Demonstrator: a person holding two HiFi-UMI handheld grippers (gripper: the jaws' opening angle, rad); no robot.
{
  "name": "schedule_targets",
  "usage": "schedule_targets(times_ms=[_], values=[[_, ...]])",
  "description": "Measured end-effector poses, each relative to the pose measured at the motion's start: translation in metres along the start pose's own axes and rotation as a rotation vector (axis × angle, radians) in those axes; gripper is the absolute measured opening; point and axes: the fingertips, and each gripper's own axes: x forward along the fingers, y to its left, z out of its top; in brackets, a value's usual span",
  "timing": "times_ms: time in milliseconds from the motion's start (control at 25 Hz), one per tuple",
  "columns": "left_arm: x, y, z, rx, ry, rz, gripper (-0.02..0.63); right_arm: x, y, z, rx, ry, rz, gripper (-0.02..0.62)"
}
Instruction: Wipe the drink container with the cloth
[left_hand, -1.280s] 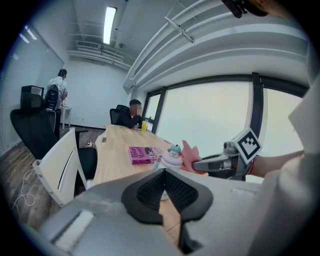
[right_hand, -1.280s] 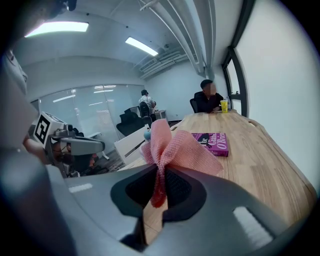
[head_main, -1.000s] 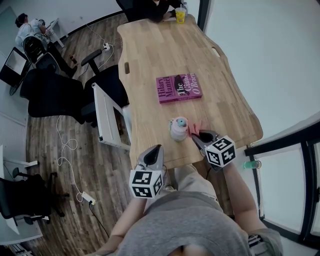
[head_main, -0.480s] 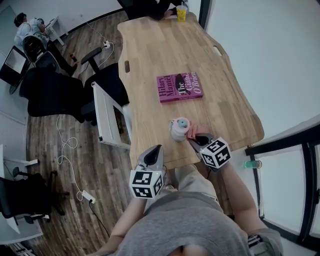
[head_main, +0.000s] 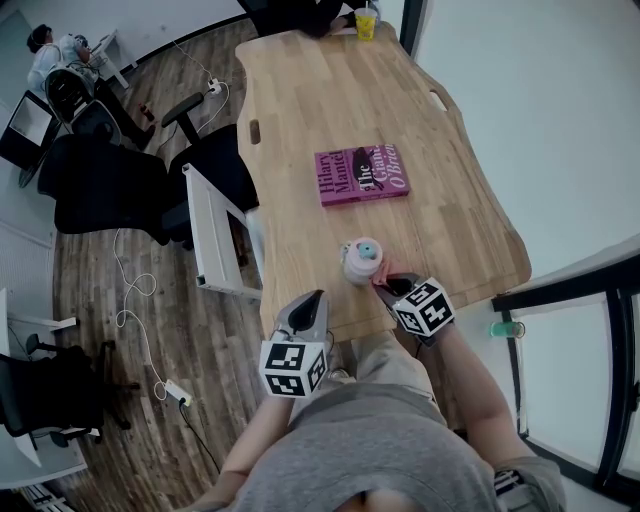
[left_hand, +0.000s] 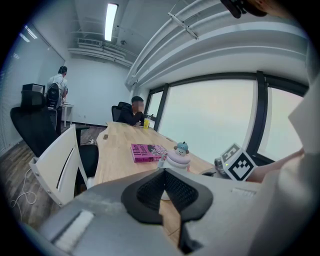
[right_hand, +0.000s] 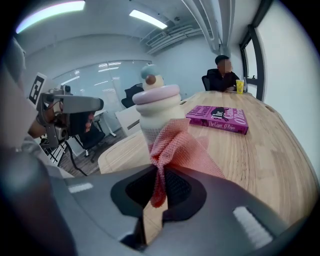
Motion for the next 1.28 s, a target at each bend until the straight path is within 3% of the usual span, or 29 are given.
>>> schedule_targets(times_ms=[720, 1280], values=[[0.013, 0.005, 0.000, 0.000, 0.007, 0.004, 0.003, 0.036, -0.006, -0.037, 0.021, 0.144, 0.019, 0.028], [0.010, 0.007, 0.003, 0.003, -0.001, 0.003, 0.003, 0.042, -0.007, -0.040, 0.083, 0.159, 0.016, 0.028]])
